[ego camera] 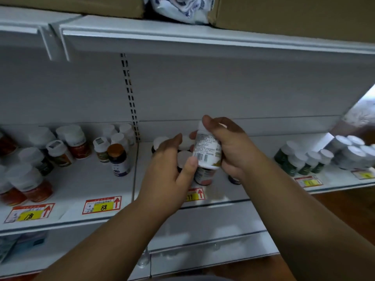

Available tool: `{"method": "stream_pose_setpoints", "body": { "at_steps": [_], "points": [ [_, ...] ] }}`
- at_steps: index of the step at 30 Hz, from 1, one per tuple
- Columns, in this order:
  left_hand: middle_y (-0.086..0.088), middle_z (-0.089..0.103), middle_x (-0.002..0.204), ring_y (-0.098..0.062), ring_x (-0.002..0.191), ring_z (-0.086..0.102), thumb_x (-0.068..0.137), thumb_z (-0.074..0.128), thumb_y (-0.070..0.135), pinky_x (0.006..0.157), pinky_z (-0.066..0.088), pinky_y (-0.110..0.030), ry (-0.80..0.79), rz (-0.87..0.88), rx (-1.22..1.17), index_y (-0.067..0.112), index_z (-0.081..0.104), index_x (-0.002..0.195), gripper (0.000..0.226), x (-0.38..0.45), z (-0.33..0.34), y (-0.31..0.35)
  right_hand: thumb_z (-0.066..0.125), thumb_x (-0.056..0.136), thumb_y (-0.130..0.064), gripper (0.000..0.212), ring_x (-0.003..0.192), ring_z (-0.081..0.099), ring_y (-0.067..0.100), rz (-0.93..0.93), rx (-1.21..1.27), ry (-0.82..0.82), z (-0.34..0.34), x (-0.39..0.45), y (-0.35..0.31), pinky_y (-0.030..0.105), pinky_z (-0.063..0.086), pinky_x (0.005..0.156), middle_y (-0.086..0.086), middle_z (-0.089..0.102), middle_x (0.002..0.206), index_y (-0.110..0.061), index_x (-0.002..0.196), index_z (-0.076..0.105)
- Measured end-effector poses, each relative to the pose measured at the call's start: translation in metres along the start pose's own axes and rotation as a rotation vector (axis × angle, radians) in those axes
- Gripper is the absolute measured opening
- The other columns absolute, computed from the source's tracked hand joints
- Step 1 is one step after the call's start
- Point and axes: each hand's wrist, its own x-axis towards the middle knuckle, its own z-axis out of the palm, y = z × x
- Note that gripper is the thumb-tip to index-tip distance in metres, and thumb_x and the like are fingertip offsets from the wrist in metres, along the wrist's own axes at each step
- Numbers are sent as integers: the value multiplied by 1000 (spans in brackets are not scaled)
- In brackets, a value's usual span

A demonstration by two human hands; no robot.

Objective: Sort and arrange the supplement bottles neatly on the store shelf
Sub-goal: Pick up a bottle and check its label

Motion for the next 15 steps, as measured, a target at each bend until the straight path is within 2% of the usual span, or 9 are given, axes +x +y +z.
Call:
{"method": "stream_pose_setpoints", "body": {
  "at_steps": [2,4,8,9,13,15],
  "points": [
    [1,47,139,-6,125,41,86,21,76,101,38,-26,-13,27,-23,15,39,144,86,-2,13,9,78,60,-45,50,74,67,29,19,25,36,-15,-9,-3,42,56,66,23,64,96,-12,89,55],
    [1,45,139,-4,124,39,83,19,80,97,37,-18,-31,22,-49,14,37,145,92,-3,27,21,77,60,-50,55,75,65,28,59,75,42,-35,-15,-6,40,55,67,21,59,95,-14,95,56],
    [0,46,140,-13,127,42,82,16,81,103,40,-40,-85,5,-49,17,38,145,93,1,64,48,72,66,-46,56,82,69,32,98,171,42,-86,-31,-17,45,57,69,16,60,92,-13,106,52],
    [-1,46,139,-14,127,42,83,16,80,103,40,-41,-99,7,-59,16,38,144,91,3,78,56,72,66,-44,56,84,70,33,91,186,46,-101,-37,-20,46,57,70,15,60,93,-13,108,51],
    [2,49,132,-9,121,43,85,14,78,100,31,-21,-134,70,-103,15,41,143,90,10,145,102,69,68,-41,40,89,63,31,28,143,107,-178,-64,-36,47,56,76,10,61,87,-17,97,57],
    [2,49,134,-9,124,43,84,12,79,105,31,-24,-155,53,-153,18,41,143,90,13,183,129,70,69,-40,35,89,60,30,16,115,141,-220,-77,-47,54,52,86,13,63,91,-17,93,60]
  ]
}}
